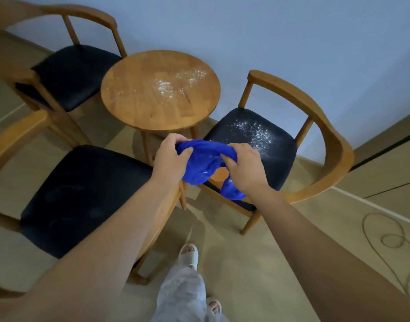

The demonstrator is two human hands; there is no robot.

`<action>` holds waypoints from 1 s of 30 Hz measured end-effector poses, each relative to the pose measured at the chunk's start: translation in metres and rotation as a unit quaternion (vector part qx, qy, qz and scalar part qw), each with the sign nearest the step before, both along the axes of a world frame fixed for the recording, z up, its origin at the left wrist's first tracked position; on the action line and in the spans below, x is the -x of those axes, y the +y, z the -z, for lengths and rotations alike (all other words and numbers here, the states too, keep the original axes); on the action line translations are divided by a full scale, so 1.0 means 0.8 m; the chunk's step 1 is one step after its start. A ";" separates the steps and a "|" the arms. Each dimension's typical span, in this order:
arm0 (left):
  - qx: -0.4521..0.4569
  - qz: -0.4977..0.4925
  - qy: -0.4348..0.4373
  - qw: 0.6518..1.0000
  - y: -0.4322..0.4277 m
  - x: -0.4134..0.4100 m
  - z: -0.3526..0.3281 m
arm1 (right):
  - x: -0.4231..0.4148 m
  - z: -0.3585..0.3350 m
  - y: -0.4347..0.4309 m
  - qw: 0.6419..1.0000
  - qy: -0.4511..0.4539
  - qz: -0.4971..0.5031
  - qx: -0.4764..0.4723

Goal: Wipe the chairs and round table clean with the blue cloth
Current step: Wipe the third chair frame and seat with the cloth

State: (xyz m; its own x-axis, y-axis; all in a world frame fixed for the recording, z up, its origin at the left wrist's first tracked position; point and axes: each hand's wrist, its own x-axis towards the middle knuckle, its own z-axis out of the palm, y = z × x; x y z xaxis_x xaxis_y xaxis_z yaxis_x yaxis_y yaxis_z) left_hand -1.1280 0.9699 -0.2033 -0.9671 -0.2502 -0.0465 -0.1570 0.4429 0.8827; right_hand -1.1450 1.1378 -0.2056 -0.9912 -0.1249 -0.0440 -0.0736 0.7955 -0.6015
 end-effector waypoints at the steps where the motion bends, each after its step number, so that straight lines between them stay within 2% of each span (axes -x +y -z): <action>1: -0.009 -0.006 0.007 1.000 -0.003 0.012 0.000 | 0.014 0.001 -0.008 1.000 0.005 -0.001 0.011; 6: 0.020 -0.026 0.002 0.999 -0.034 0.090 0.031 | 0.089 0.022 -0.051 1.000 0.023 -0.011 0.005; 9: 0.112 0.021 -0.092 0.989 -0.052 0.123 0.083 | 0.102 0.062 -0.071 0.991 -0.069 -0.027 -0.107; 11: 0.165 0.071 -0.155 0.971 -0.059 0.130 0.118 | 0.102 0.098 -0.078 0.966 -0.139 -0.086 -0.199; 13: 0.213 0.141 -0.186 0.949 -0.061 0.131 0.147 | 0.104 0.120 -0.082 0.947 -0.134 -0.149 -0.249; 15: 0.277 0.205 -0.203 0.917 -0.056 0.133 0.171 | 0.118 0.143 -0.084 0.948 -0.099 -0.172 -0.251; 18: 0.343 0.223 -0.198 0.891 -0.046 0.140 0.191 | 0.134 0.175 -0.089 0.956 -0.067 -0.185 -0.219; 21: 0.328 0.219 -0.172 0.903 -0.045 0.156 0.204 | 0.147 0.193 -0.102 0.965 -0.056 -0.165 -0.196; 25: 0.218 0.183 -0.164 0.944 -0.055 0.185 0.212 | 0.170 0.207 -0.121 0.969 -0.044 -0.158 -0.184; 27: 0.231 0.173 -0.143 0.947 -0.056 0.191 0.216 | 0.174 0.211 -0.126 0.969 -0.056 -0.159 -0.179; 30: 0.289 0.178 -0.134 0.931 -0.052 0.182 0.220 | 0.166 0.216 -0.120 0.968 -0.055 -0.157 -0.186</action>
